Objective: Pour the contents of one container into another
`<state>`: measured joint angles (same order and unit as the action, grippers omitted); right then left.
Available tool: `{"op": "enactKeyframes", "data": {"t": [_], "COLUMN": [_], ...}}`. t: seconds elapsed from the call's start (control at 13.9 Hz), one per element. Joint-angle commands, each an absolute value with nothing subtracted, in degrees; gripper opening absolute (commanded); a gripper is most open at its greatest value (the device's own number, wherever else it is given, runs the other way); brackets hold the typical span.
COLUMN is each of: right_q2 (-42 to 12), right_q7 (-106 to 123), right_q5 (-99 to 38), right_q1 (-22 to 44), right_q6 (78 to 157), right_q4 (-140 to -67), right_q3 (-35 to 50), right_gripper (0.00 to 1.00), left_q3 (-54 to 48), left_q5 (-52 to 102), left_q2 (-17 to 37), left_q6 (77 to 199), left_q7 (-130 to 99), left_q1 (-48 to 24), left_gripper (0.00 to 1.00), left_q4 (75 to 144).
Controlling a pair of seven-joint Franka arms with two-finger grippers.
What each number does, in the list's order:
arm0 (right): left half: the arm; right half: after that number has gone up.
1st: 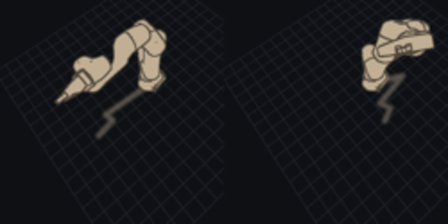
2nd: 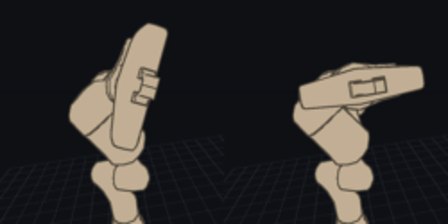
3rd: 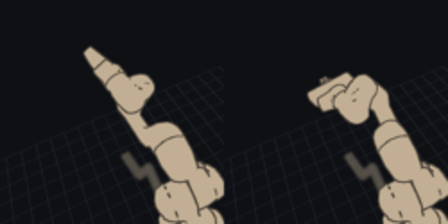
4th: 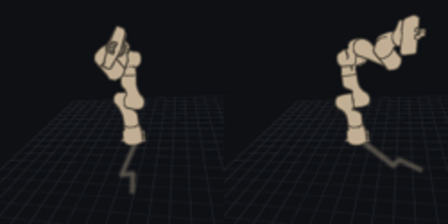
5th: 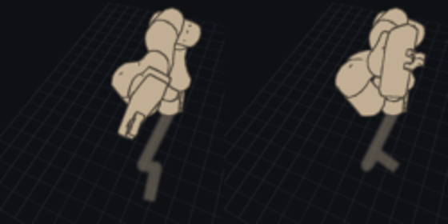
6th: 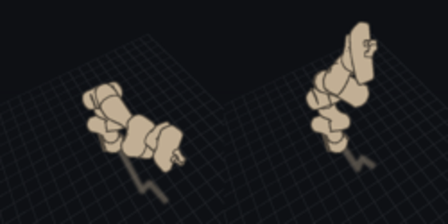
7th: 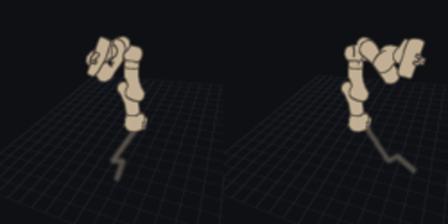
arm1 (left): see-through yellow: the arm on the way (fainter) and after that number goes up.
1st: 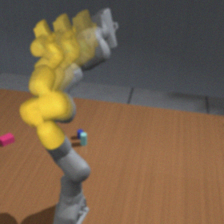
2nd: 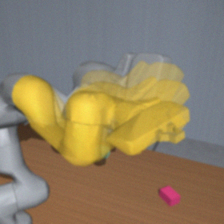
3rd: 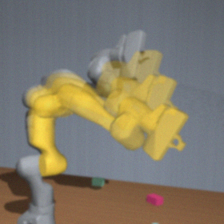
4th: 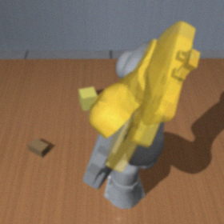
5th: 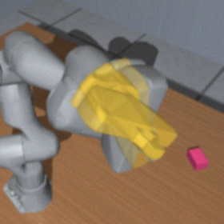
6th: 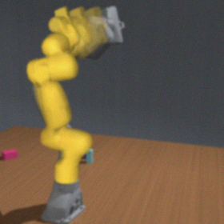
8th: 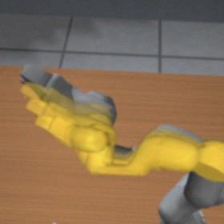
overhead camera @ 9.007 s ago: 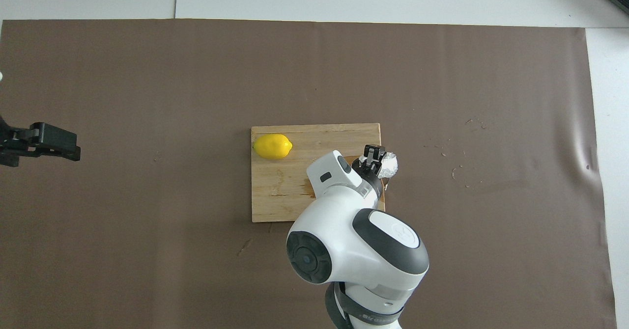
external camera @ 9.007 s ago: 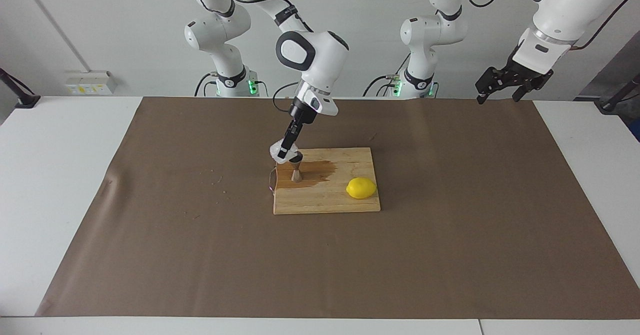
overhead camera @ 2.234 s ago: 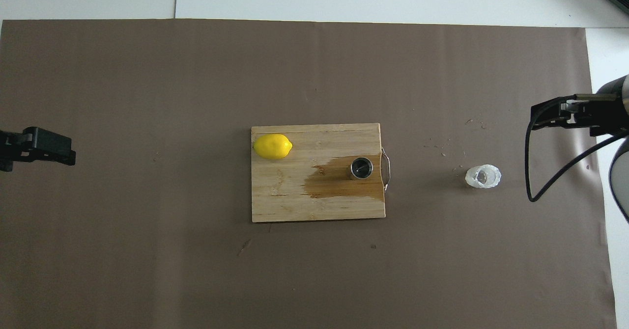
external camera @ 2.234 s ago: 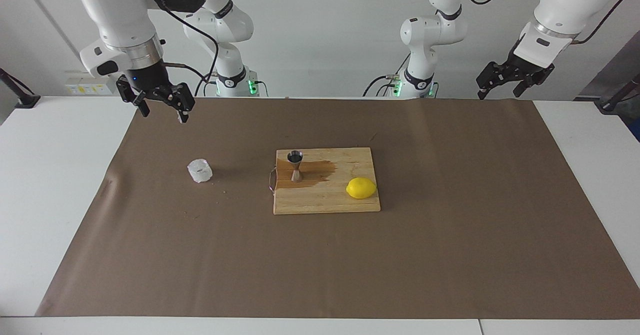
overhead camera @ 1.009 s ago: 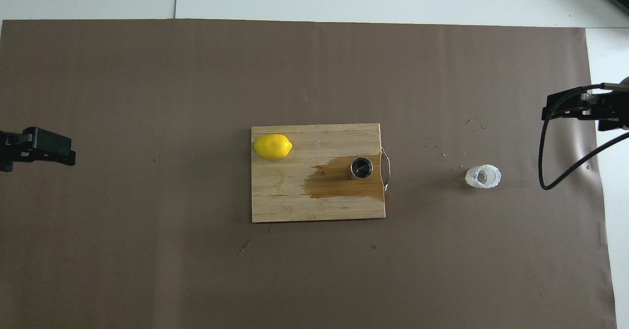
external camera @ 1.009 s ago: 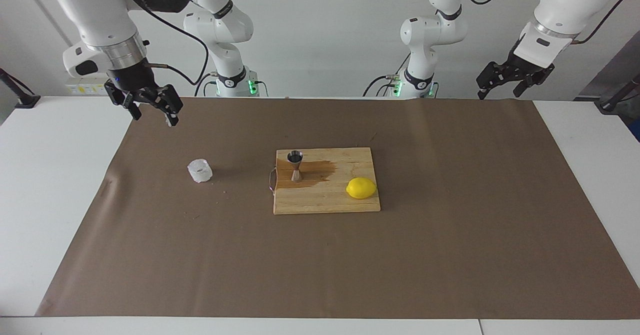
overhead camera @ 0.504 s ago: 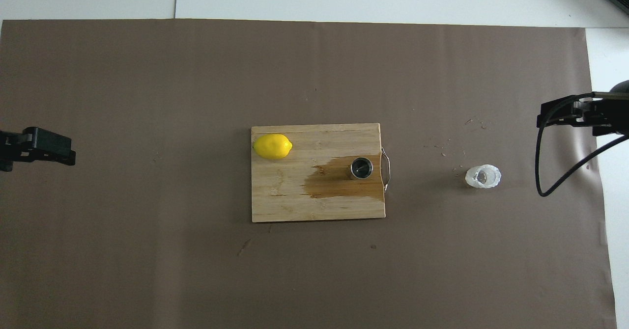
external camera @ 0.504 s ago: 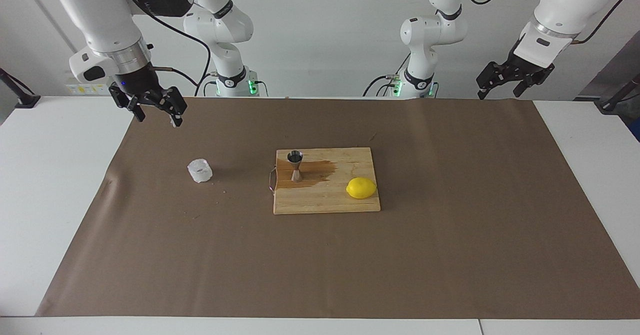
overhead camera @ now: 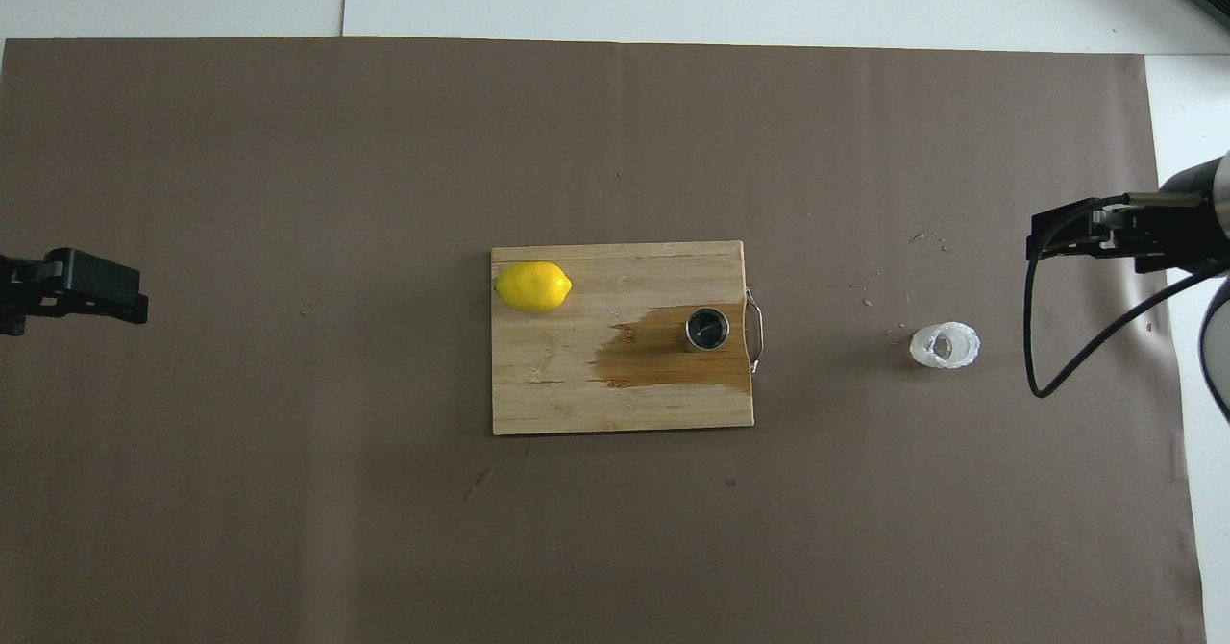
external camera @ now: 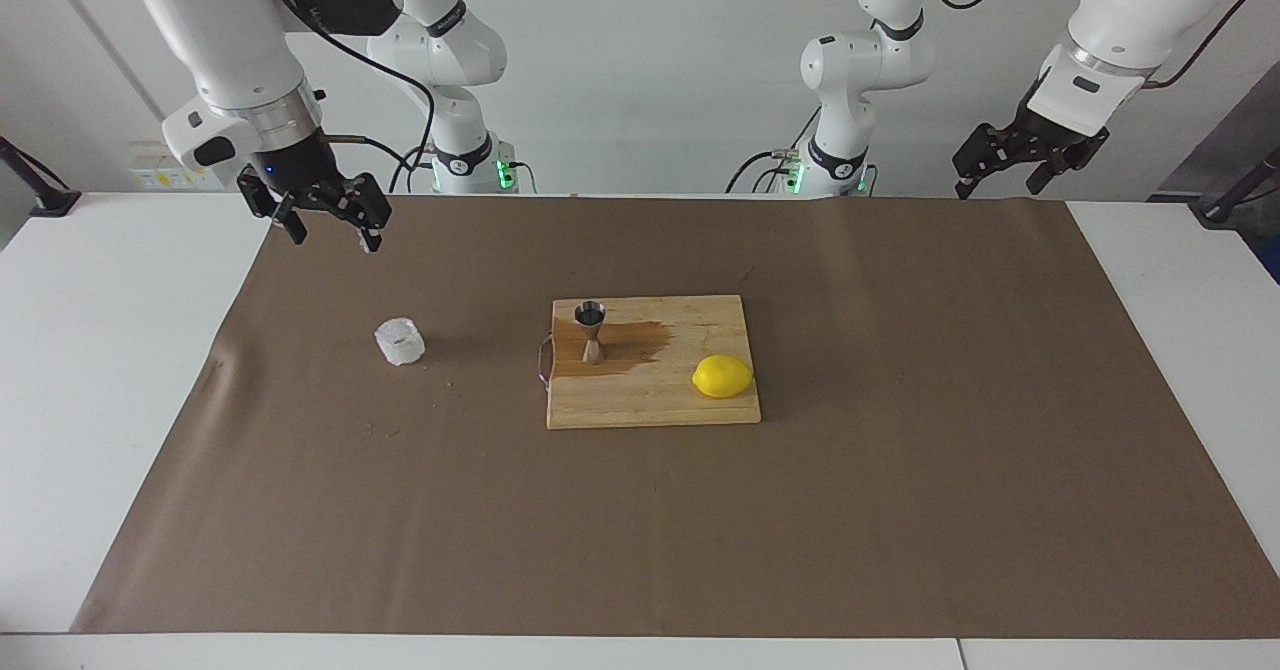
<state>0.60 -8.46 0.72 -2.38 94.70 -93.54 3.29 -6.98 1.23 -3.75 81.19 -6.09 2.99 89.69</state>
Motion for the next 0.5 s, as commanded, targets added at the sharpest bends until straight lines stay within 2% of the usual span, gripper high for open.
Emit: {"op": "enactKeyframes", "data": {"t": [0.0, 0.43], "right_q2": [2.29, 2.37], "right_q7": [-7.56, -7.21], "right_q5": [0.53, 0.35], "right_q1": [-2.64, -2.81], "right_q6": [94.40, 93.43], "right_q4": [-95.45, -95.45], "right_q3": [3.87, 3.96], "right_gripper": [1.00, 1.00], "left_q3": [-6.33, -6.42], "left_q5": [1.76, 1.85], "left_q2": [-5.10, -5.10], "left_q6": [80.77, 80.77], "left_q7": [-5.98, -5.98], "left_q1": [2.64, 2.64], "left_gripper": [1.00, 1.00], "left_q4": [90.97, 90.97]}}
